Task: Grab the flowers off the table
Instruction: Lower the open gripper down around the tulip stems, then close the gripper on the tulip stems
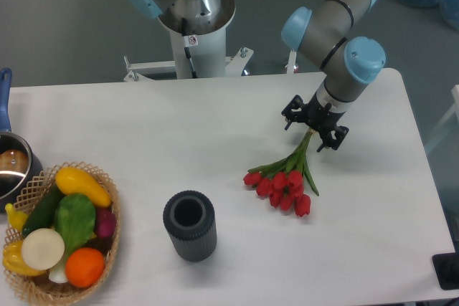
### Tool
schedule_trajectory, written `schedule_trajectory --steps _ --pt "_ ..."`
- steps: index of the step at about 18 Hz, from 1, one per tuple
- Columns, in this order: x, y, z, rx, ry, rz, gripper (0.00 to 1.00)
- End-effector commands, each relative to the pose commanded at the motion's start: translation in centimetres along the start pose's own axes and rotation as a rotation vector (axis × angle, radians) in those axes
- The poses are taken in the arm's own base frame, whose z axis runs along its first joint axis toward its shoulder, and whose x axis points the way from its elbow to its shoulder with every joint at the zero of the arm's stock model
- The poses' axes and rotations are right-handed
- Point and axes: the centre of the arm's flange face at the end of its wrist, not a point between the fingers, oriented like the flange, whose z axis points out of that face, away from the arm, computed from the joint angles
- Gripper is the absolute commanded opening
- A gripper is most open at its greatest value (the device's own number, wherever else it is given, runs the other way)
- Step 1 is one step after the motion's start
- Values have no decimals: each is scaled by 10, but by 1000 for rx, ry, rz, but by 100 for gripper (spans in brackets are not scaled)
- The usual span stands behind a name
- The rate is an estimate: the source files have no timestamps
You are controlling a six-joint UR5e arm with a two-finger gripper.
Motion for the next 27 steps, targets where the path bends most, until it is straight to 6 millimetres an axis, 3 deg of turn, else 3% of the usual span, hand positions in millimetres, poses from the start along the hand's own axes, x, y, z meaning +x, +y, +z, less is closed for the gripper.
schedule_trajectory --steps 11,19,27 --pt "-4 -3 5 2 -26 3 99" --pt "-5 -3 3 -1 -28 5 70" --pt "-3 -8 5 -2 -25 14 63"
